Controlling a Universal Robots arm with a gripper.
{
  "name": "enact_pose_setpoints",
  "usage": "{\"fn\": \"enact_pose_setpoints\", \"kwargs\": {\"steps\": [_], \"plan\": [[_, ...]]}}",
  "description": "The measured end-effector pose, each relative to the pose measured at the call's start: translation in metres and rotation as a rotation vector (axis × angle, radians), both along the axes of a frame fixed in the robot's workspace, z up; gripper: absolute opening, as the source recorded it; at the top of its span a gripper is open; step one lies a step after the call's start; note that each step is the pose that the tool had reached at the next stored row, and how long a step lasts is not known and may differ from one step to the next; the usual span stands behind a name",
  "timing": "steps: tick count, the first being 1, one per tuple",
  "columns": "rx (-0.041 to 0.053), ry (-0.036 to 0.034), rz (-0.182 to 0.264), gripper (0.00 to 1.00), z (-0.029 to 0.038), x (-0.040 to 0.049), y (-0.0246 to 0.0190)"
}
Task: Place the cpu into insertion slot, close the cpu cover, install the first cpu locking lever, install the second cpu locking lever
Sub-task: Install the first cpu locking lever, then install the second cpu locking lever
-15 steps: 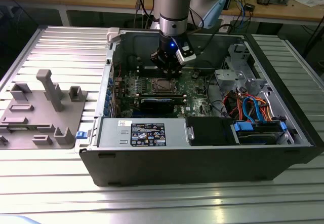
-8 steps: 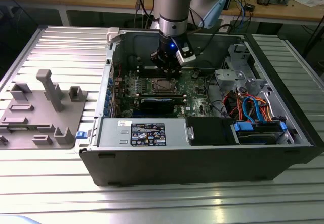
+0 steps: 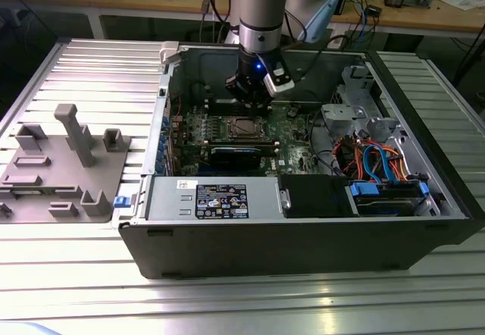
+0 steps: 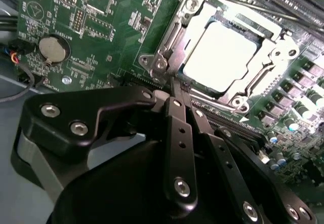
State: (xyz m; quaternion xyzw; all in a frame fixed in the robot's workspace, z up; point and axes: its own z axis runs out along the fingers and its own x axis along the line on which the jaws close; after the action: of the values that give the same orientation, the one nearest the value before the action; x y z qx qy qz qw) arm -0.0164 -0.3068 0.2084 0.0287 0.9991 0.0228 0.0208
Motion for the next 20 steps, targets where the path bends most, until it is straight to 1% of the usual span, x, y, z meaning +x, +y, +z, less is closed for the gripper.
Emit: {"fn": "enact_pose_setpoints", "kwargs": {"steps": [13, 15, 17, 20], "plan": [[-0.0001, 0.0, 0.0, 0.11, 0.0, 0.0, -0.0006], [-0.0003, 0.0001, 0.0, 0.11, 0.0001, 0.0, -0.0015], [-0.0004, 0.0001, 0.0, 0.11, 0.0001, 0.0, -0.0036], [-0.0009, 0.0, 0.0, 0.11, 0.0, 0.0, -0.0044]]}}
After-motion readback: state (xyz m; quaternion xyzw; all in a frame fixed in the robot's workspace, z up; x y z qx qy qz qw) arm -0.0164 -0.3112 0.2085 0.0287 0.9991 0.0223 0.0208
